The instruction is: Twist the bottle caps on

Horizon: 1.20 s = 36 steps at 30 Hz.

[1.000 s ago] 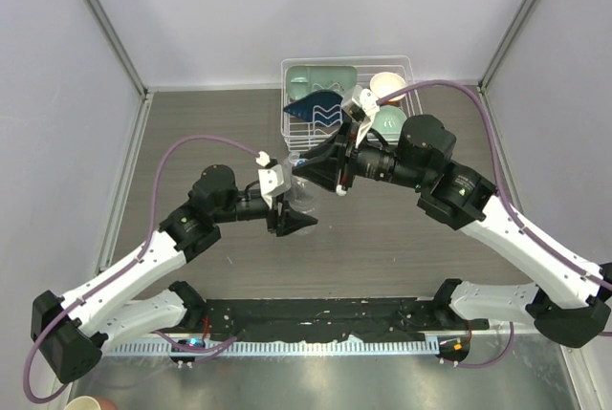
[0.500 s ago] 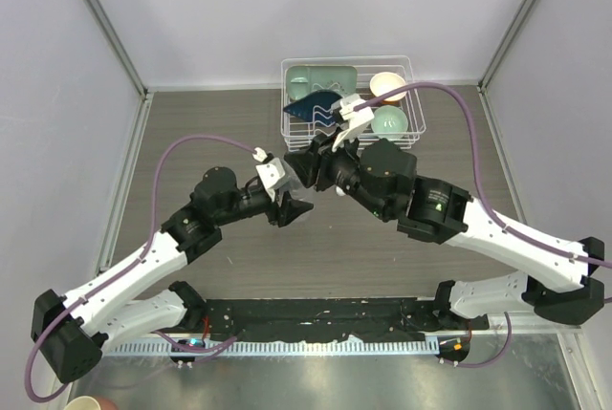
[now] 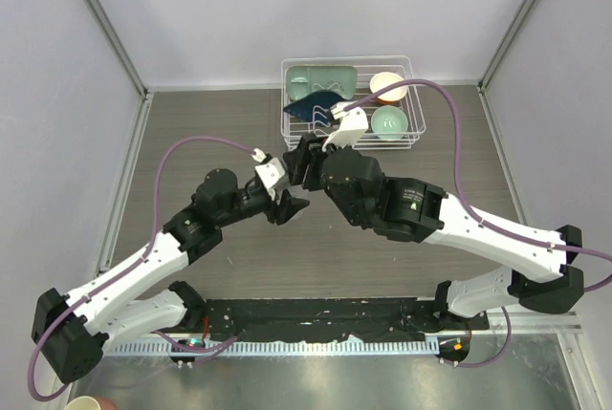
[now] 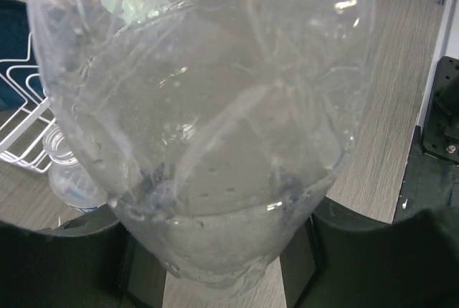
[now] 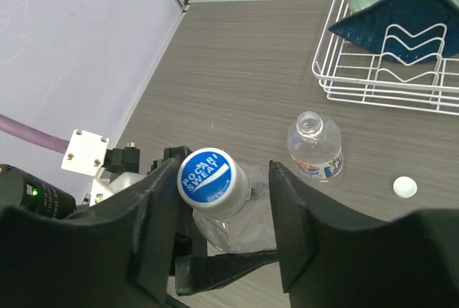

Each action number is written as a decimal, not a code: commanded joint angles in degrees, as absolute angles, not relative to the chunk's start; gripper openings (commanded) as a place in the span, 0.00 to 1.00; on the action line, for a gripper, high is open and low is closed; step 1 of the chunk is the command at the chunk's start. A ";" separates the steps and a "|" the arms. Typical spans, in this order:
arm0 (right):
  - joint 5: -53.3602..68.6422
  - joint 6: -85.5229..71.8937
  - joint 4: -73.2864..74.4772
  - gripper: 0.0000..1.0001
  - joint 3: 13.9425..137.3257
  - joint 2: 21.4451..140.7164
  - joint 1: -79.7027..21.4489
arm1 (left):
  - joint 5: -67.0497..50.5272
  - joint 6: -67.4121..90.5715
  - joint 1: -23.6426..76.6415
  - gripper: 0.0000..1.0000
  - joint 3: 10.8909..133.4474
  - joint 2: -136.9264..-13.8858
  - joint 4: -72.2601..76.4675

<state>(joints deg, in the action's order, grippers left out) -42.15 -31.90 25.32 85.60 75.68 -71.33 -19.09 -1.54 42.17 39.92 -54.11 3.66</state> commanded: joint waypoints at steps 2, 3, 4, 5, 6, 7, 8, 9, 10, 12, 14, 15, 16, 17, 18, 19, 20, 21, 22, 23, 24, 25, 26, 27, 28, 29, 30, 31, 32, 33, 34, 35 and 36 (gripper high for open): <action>-42.89 -29.27 35.16 0.64 90.07 77.43 -72.25 | -21.79 -0.26 41.48 0.00 42.98 -51.33 17.41; -43.06 -28.57 35.24 0.67 90.87 76.91 -72.25 | -22.58 1.13 41.40 0.00 42.89 -51.15 17.23; -43.07 -27.09 35.68 0.76 91.66 76.64 -72.25 | -22.76 1.32 41.40 0.00 42.80 -51.07 17.14; -43.59 -26.90 36.47 0.79 93.67 76.55 -72.25 | -22.94 1.41 41.40 0.00 42.72 -51.15 17.05; -44.46 -26.37 37.43 0.81 94.82 76.81 -72.25 | -23.11 1.84 41.31 0.00 42.63 -50.98 17.05; -44.65 -26.02 39.53 0.84 95.88 76.90 -72.25 | -23.20 1.93 41.40 0.00 42.63 -50.89 16.96; -44.91 -25.23 40.42 0.84 97.72 76.90 -72.16 | -23.38 1.93 41.40 0.00 42.45 -50.71 16.96; -43.61 -24.62 40.95 0.85 98.17 76.64 -72.16 | -23.47 2.37 41.31 0.00 42.28 -50.63 16.96; -41.85 -23.39 40.87 0.86 98.17 74.99 -72.16 | -23.64 2.55 41.40 0.00 42.19 -50.54 16.88; -37.90 -19.98 40.87 0.87 98.26 73.31 -71.81 | -24.08 3.16 41.31 0.00 41.84 -50.36 16.61; -26.66 -17.24 41.57 0.88 98.78 70.76 -71.02 | -24.61 3.78 41.31 0.00 41.49 -50.01 16.35; -22.72 -14.70 42.18 0.89 99.14 70.06 -70.67 | -24.96 4.04 41.31 0.00 41.48 -50.01 16.26; -14.41 -13.55 45.41 0.90 99.84 69.87 -69.10 | -25.31 4.48 41.22 0.00 41.40 -50.18 16.17; -12.15 -12.23 47.27 0.90 102.02 70.40 -68.39 | -26.10 4.57 41.31 0.00 41.40 -50.19 16.08; -10.21 -9.95 49.03 0.90 103.00 70.66 -68.03 | -26.45 4.92 41.22 0.00 41.48 -50.27 16.00; -7.06 -8.45 51.91 0.90 104.05 70.84 -67.68 | -26.98 5.44 41.22 0.00 41.57 -50.36 15.82; -7.29 -7.39 52.47 0.90 104.06 70.58 -67.68 | -28.46 5.80 41.22 0.00 41.83 -50.62 15.73; -7.12 -6.43 52.73 0.90 104.06 70.32 -67.33 | -29.78 6.06 41.22 0.00 41.92 -50.71 15.65; -5.81 -4.07 52.73 0.90 104.15 69.88 -65.85 | -31.01 6.33 41.22 0.00 42.10 -50.71 15.30; -1.97 -2.48 52.39 0.90 104.67 69.18 -64.96 | -32.50 7.37 41.22 0.00 42.45 -51.06 14.94; 2.24 -1.33 52.30 0.90 105.37 69.08 -63.47 | -36.09 7.99 41.13 0.00 42.71 -51.33 14.42; 5.85 1.03 52.29 0.90 106.08 68.91 -62.15 | -39.17 8.69 41.22 0.00 42.98 -51.42 13.54; 14.24 2.45 52.29 0.90 107.48 68.91 -59.88 | -42.85 8.96 41.13 0.00 43.33 -51.59 13.27; 17.54 3.77 52.73 0.90 108.01 68.82 -58.90 | -51.24 8.88 41.13 0.00 43.42 -51.85 13.10; 20.01 5.87 52.73 0.90 108.80 68.99 -58.19 | -55.50 9.05 41.13 0.00 44.03 -52.20 12.31; 23.87 6.58 52.82 0.90 109.24 69.08 -56.44 | -59.20 8.88 41.13 0.00 44.29 -52.64 11.96; 25.99 7.11 52.74 0.89 109.77 69.43 -55.73 | -65.07 6.79 41.74 0.00 44.64 -52.73 11.26; 28.71 7.64 52.73 0.89 110.82 69.78 -54.94 | -66.52 5.90 41.92 0.00 45.08 -52.82 9.60; 32.13 8.17 52.82 0.89 111.44 70.05 -54.15 | -67.66 5.54 42.01 0.00 45.17 -53.00 9.23; 33.82 8.52 52.65 0.89 111.88 70.92 -53.88 | -68.81 5.19 42.01 0.00 45.26 -53.09 9.05; 35.06 8.79 52.73 0.89 112.75 71.36 -53.70 | -69.34 5.01 42.01 0.00 45.44 -53.26 9.14; 36.03 9.14 52.65 0.89 113.29 71.89 -53.27 | -69.69 4.66 42.01 0.00 45.53 -53.35 9.05; 38.38 9.23 52.82 0.89 113.81 72.68 -53.09 | -69.96 4.40 42.10 0.00 45.53 -53.61 9.05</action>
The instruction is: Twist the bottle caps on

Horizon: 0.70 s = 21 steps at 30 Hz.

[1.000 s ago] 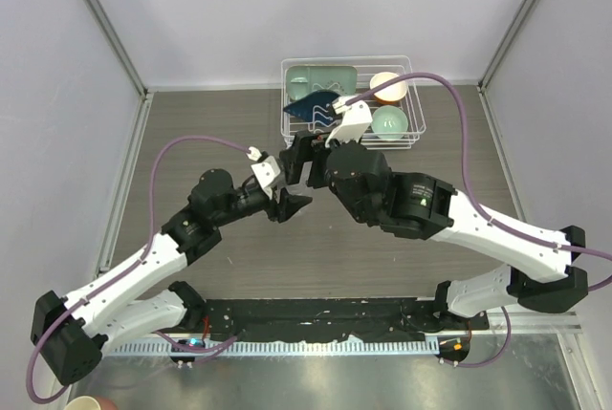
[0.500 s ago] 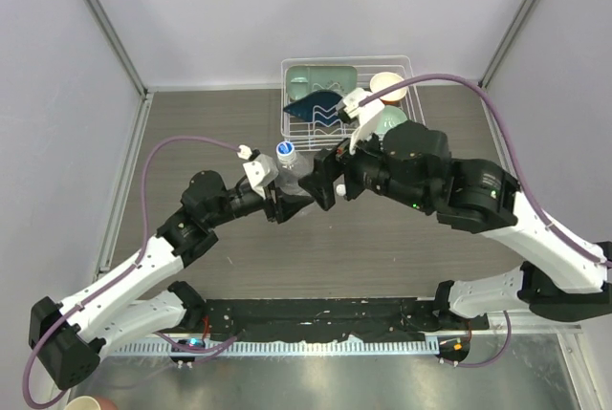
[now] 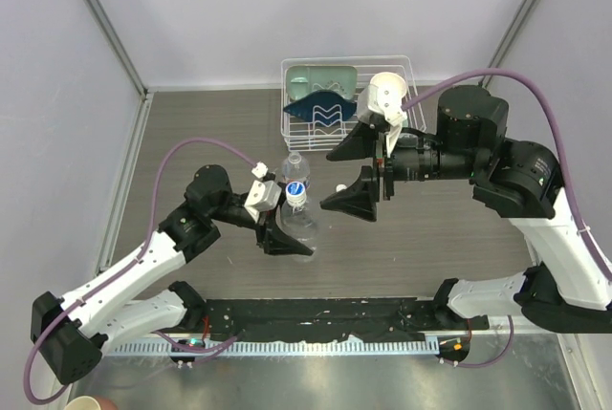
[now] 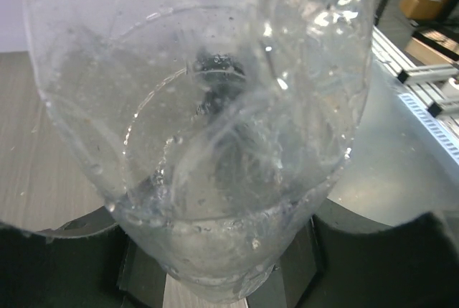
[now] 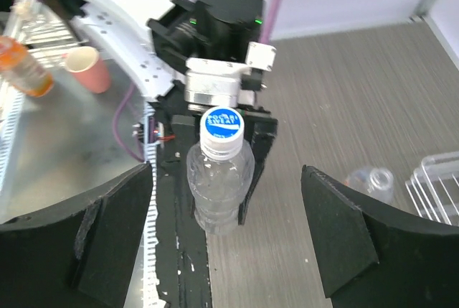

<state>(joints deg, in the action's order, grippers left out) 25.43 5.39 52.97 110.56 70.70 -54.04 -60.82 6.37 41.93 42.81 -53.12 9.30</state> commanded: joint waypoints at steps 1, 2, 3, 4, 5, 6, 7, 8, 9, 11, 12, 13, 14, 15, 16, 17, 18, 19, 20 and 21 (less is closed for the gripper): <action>39.71 9.23 52.74 0.88 114.78 73.82 -52.74 | -70.83 4.22 42.10 0.00 45.61 -53.70 8.97; 41.38 9.40 52.73 0.88 115.13 74.52 -52.47 | -71.27 3.96 42.19 0.00 45.70 -53.79 8.96; 43.48 9.49 52.65 0.88 115.48 75.05 -52.12 | -71.63 3.78 42.19 0.00 45.79 -54.14 8.88; 44.72 9.49 52.39 0.88 115.92 76.02 -51.95 | -72.24 3.78 42.27 0.00 45.97 -54.23 8.79; 45.69 9.49 52.30 0.87 116.01 76.55 -51.77 | -72.77 3.78 42.36 0.00 46.05 -54.32 8.79; 46.83 9.58 51.69 0.87 116.10 76.90 -51.68 | -72.95 3.87 42.36 0.00 46.14 -54.49 8.79; 47.37 9.75 51.59 0.87 116.10 77.60 -51.59 | -73.38 3.87 42.54 0.00 46.40 -54.58 8.79; 47.90 9.76 50.98 0.86 116.02 77.78 -51.59 | -73.39 3.87 42.71 0.00 46.32 -54.58 8.88; 48.68 9.84 50.63 0.85 115.75 78.22 -51.50 | -73.56 3.87 42.71 0.00 46.41 -54.67 8.96; 50.27 9.84 49.06 0.82 115.14 78.40 -51.42 | -73.56 3.69 42.80 0.00 46.41 -54.76 9.05; 50.80 9.41 48.17 0.81 114.61 78.40 -51.42 | -73.65 3.69 42.80 0.00 46.41 -54.84 9.05; 51.67 9.06 47.29 0.80 113.48 78.31 -51.42 | -73.65 3.69 42.89 0.00 46.41 -54.84 9.14; 51.94 8.88 45.89 0.78 112.94 78.31 -51.42 | -73.57 3.78 42.80 0.00 46.32 -54.93 9.23; 52.12 8.70 45.36 0.77 112.33 78.31 -51.33 | -73.56 3.69 42.89 0.00 46.23 -54.84 9.32; 52.38 8.44 45.09 0.77 112.24 78.40 -51.33 | -73.65 3.69 42.98 0.00 46.23 -54.93 9.40; 53.08 8.35 44.74 0.75 112.15 78.75 -51.33 | -73.57 3.78 42.98 0.00 46.32 -54.84 9.49; 53.35 8.26 44.56 0.75 112.15 78.92 -51.33 | -73.39 3.78 42.98 0.00 46.14 -54.84 9.49; 53.44 8.00 44.39 0.75 111.97 79.10 -51.33 | -73.39 3.69 42.98 0.00 46.06 -54.76 9.58; 53.52 8.00 44.30 0.73 111.80 79.36 -51.33 | -73.30 3.78 42.98 0.00 46.05 -54.67 9.58; 53.79 7.91 44.12 0.72 111.62 79.54 -51.24 | -73.30 3.69 42.98 0.00 45.97 -54.49 9.67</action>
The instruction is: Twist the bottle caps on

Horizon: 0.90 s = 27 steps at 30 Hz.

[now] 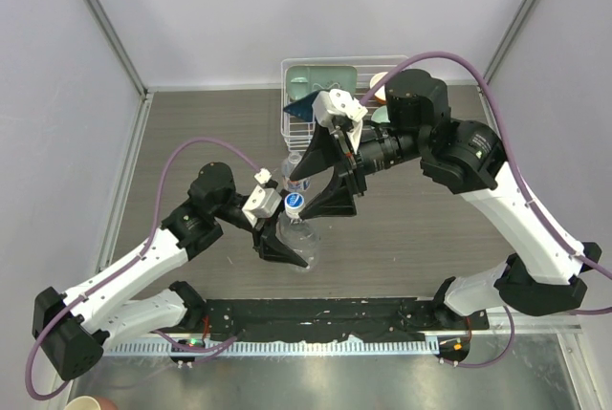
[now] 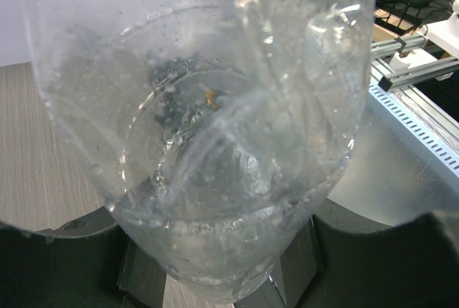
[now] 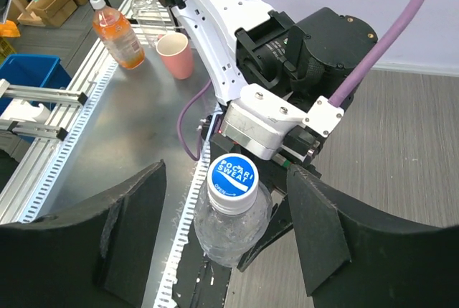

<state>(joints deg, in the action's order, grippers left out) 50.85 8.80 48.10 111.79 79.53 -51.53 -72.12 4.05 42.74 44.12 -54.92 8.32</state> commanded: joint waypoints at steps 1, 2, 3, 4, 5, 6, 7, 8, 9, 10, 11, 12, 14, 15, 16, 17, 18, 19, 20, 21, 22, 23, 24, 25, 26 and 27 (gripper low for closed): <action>53.96 7.91 44.03 0.71 111.45 79.63 -51.24 | -73.21 3.87 42.98 0.00 45.97 -54.58 9.84; 54.31 7.74 43.95 0.68 111.27 79.80 -51.24 | -73.21 3.95 42.98 0.00 45.97 -54.49 9.93; 54.40 7.65 43.86 0.66 111.18 79.98 -51.24 | -73.13 4.04 42.98 0.00 45.97 -54.49 10.02; 54.49 7.56 43.94 0.65 111.09 80.15 -51.33 | -73.13 3.96 42.98 0.00 46.05 -54.49 10.02; 54.41 7.47 43.86 0.65 111.01 80.24 -51.33 | -73.04 4.13 42.89 0.00 45.97 -54.41 10.19; 54.32 7.47 43.77 0.64 110.74 80.33 -51.33 | -72.95 4.30 42.98 0.00 45.97 -54.49 10.28; 54.32 7.47 43.86 0.65 110.57 80.42 -51.33 | -73.04 4.39 42.98 0.00 46.05 -54.58 10.37; 54.32 7.47 43.60 0.65 110.31 80.42 -51.24 | -72.95 4.31 43.07 0.00 46.14 -54.58 10.46; 54.40 7.47 43.42 0.66 109.87 80.33 -51.33 | -73.04 4.31 43.07 0.00 46.32 -54.84 10.46; 54.32 7.47 43.42 0.66 109.69 80.33 -51.24 | -73.04 4.31 43.07 0.00 46.41 -54.93 10.46; 54.32 7.47 43.07 0.67 109.51 80.33 -51.33 | -72.95 4.39 43.07 0.00 46.49 -54.93 10.46; 54.32 7.21 42.98 0.67 109.08 80.33 -51.24 | -73.04 4.39 42.98 0.00 46.76 -55.11 10.46; 54.40 7.12 42.72 0.66 108.72 80.33 -51.33 | -72.95 4.22 43.07 0.00 46.93 -55.28 10.55; 54.40 6.86 42.54 0.66 108.37 80.16 -51.24 | -72.86 4.22 43.15 0.00 47.11 -55.37 10.55; 54.67 6.77 42.37 0.65 108.20 80.07 -51.24 | -72.77 4.22 43.15 0.00 47.11 -55.37 10.55; 54.75 6.59 42.02 0.61 108.02 79.72 -51.24 | -72.60 4.22 43.15 0.00 47.02 -55.28 10.72; 54.84 6.42 41.92 0.60 107.76 79.72 -51.24 | -72.42 4.22 43.07 0.00 47.11 -55.28 10.72; 54.84 6.24 41.84 0.56 107.67 79.72 -51.33 | -72.33 4.13 43.07 0.00 46.94 -55.28 10.81; 54.93 6.15 41.84 0.54 107.67 79.63 -51.15 | -72.16 4.22 43.07 0.00 46.85 -55.37 10.90; 55.02 6.07 41.84 0.52 107.49 79.63 -51.24 | -71.98 4.22 43.15 0.00 46.85 -55.28 10.90; 55.11 5.89 41.84 0.47 107.40 79.63 -51.15 | -71.90 4.22 43.15 0.00 46.85 -55.20 11.07; 55.28 5.80 41.75 0.45 107.32 79.63 -51.07 | -71.72 4.22 43.15 0.00 46.85 -55.28 11.07; 55.28 5.80 41.75 0.43 107.23 79.63 -51.06 | -71.46 4.31 43.15 0.00 46.85 -55.20 11.16; 55.28 5.45 41.66 0.40 107.14 79.63 -51.06 | -71.11 4.39 43.15 0.00 46.76 -55.20 11.34; 55.63 5.45 41.66 0.38 107.05 79.54 -50.89 | -71.19 4.48 43.07 0.00 46.76 -55.02 11.42; 55.55 5.36 41.66 0.37 106.79 79.54 -50.89 | -70.84 4.48 43.15 0.00 46.76 -55.11 11.43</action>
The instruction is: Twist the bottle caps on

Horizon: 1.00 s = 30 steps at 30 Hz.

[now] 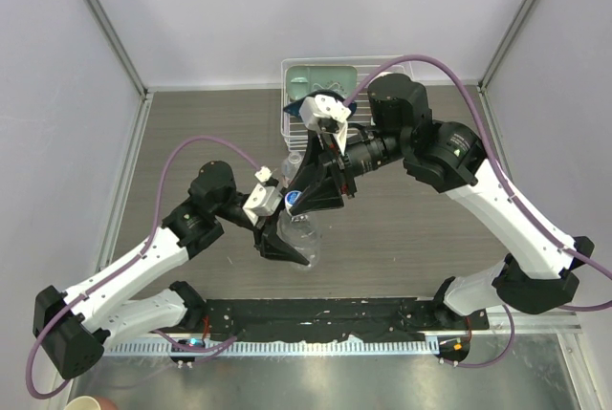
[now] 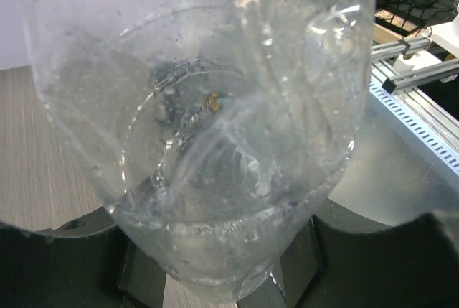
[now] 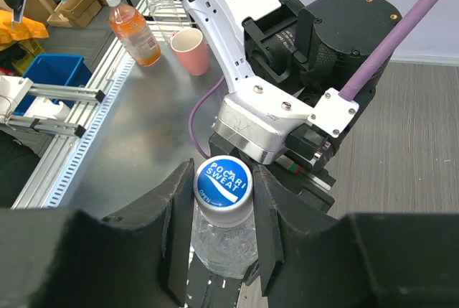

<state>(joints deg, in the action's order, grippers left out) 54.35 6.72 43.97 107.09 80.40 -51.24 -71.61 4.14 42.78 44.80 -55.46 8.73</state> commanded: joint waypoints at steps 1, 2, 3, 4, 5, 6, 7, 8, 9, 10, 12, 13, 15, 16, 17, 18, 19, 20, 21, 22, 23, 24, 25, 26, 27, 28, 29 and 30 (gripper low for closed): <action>55.72 5.27 41.66 0.35 106.61 79.54 -50.80 | -70.67 4.57 43.15 0.00 46.76 -55.02 11.43; 55.72 5.01 41.57 0.34 106.35 79.45 -50.89 | -70.40 4.57 43.15 0.00 46.76 -54.93 11.51; 55.29 4.84 41.49 0.33 105.83 79.54 -50.71 | -69.97 4.74 43.15 0.00 46.67 -54.84 11.69; 54.94 4.57 41.48 0.32 105.39 79.45 -50.71 | -68.83 4.75 43.07 0.00 46.58 -54.76 12.39; 54.32 4.22 41.57 0.31 104.86 79.37 -50.71 | -68.30 4.83 43.07 0.00 46.50 -54.67 12.65; 52.40 3.87 41.66 0.30 103.46 79.28 -50.54 | -67.42 4.75 43.07 0.00 46.49 -54.49 13.00; 51.34 3.61 41.57 0.29 102.66 78.84 -50.45 | -65.50 4.75 42.89 0.00 46.49 -54.41 13.96; 50.28 3.52 41.57 0.29 101.53 78.58 -50.45 | -63.91 4.49 42.89 0.00 46.49 -54.40 14.41; 47.14 2.99 41.57 0.28 99.34 78.40 -50.36 | -62.16 4.31 42.80 0.00 46.58 -54.14 14.85; 45.72 2.90 41.92 0.27 98.19 77.88 -50.36 | -60.66 3.87 42.54 0.00 46.58 -54.05 15.55; 41.68 2.29 41.92 0.26 94.51 77.26 -50.27 | -55.65 3.26 42.28 0.00 46.93 -53.97 16.08; 37.31 2.02 42.01 0.25 93.44 76.91 -50.19 | -54.07 2.38 42.10 0.00 47.02 -53.79 16.26; 33.85 1.32 41.92 0.24 89.94 75.85 -49.83 | -49.50 1.93 41.75 0.00 47.29 -53.53 16.26; 29.75 0.36 41.66 0.23 88.96 75.50 -49.75 | -48.00 1.93 41.75 0.00 47.29 -53.35 16.35; 27.97 0.09 41.23 0.22 88.08 75.24 -49.57 | -46.60 1.50 41.66 0.00 47.20 -53.26 16.43; 26.12 -1.22 40.87 0.21 86.59 74.89 -49.66 | -44.06 1.23 41.57 0.00 47.11 -53.17 16.61; 23.84 -3.84 39.74 0.19 85.79 74.62 -49.66 | -42.90 0.88 41.57 0.00 47.02 -53.09 17.05; 19.21 -4.74 38.94 0.18 85.00 74.45 -49.66 | -41.67 0.27 41.66 0.00 46.85 -52.82 17.22; 16.64 -6.14 38.59 0.17 83.95 74.27 -49.66 | -38.79 0.26 41.57 0.00 46.76 -52.65 17.57; 14.09 -8.59 37.71 0.14 83.41 74.18 -49.66 | -36.50 0.26 41.66 0.00 46.58 -52.56 18.36; 7.62 -10.44 37.01 0.12 82.89 74.09 -49.66 | -34.65 0.26 41.57 0.00 46.32 -52.38 18.98; 5.12 -11.68 36.65 0.09 81.92 74.00 -49.66 | -30.19 -1.04 41.66 0.00 46.06 -52.30 19.59; 3.27 -12.99 35.52 0.07 81.31 74.00 -49.66 | -28.32 -0.79 41.66 0.00 45.79 -52.12 20.90; 0.82 -16.05 34.81 0.05 80.60 73.83 -49.66 | -27.00 -0.97 41.66 0.00 45.44 -51.95 21.35; -2.86 -17.39 34.28 0.04 79.12 73.65 -49.66 | -26.11 -2.27 41.57 0.00 45.18 -51.77 21.62; -4.81 -18.88 33.06 0.03 78.41 73.65 -49.83 | -23.93 -2.29 41.66 0.00 45.00 -51.68 22.40; -6.31 -20.98 32.87 0.02 77.62 73.83 -49.83 | -22.86 -2.46 41.66 0.00 44.65 -51.51 22.59; -9.55 -21.79 32.78 0.01 77.52 74.09 -50.36 | -22.16 -2.81 41.66 0.00 44.47 -51.33 22.85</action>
<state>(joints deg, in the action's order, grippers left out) 8.21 -13.58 22.28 82.54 71.22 -50.22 -28.60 2.22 41.54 41.65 -55.46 3.97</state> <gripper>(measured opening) 0.388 0.552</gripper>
